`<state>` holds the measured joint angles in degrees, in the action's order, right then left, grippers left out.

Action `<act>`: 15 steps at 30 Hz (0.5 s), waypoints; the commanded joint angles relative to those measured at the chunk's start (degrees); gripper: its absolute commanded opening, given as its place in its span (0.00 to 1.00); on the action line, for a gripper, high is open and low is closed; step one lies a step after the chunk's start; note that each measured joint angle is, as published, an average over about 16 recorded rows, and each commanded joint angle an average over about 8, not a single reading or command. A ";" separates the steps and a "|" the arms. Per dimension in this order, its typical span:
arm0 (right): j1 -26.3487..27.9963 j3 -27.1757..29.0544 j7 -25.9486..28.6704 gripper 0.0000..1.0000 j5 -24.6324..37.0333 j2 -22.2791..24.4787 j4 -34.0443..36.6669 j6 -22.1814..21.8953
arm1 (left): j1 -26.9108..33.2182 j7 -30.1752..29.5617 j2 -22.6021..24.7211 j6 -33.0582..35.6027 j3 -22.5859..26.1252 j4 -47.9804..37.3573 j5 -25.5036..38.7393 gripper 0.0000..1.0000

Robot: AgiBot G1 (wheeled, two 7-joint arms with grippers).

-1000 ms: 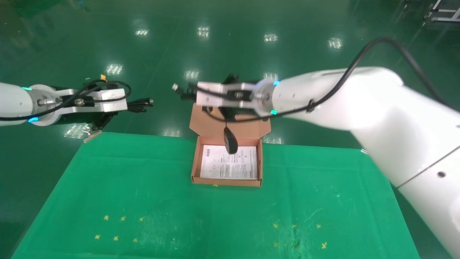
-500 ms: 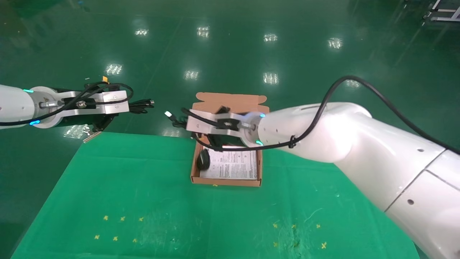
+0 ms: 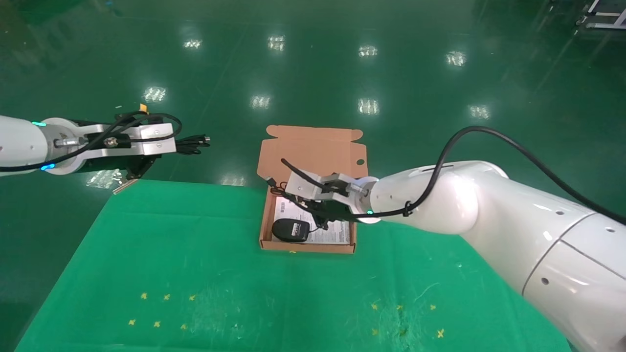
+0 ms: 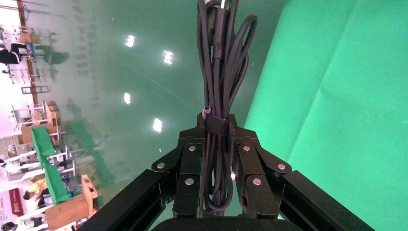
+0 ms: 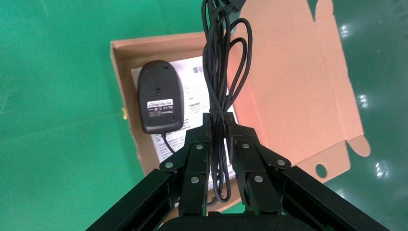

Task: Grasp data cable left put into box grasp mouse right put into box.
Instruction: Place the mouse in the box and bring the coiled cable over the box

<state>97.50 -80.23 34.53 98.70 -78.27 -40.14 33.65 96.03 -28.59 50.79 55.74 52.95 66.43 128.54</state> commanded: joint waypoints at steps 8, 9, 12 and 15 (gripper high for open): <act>0.31 -1.00 0.48 1.00 -0.24 1.42 -1.70 -0.04 | -1.04 0.73 1.50 -0.82 0.37 -0.84 -1.02 0.00; 0.48 -1.08 0.63 1.00 -0.13 1.60 -1.90 0.07 | -1.34 0.99 1.99 -1.14 0.47 -1.25 -1.33 0.00; 1.18 -1.20 1.01 1.00 0.13 2.40 -2.46 0.48 | -2.27 2.04 3.57 -2.32 0.75 -2.75 -2.42 0.00; 1.91 -1.10 1.28 1.00 0.27 4.01 -3.45 0.73 | -3.49 3.58 5.25 -4.02 1.00 -4.30 -3.83 0.00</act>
<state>99.28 -81.32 35.91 99.08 -73.54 -44.15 34.30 92.38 -24.50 56.12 51.26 53.95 62.09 124.61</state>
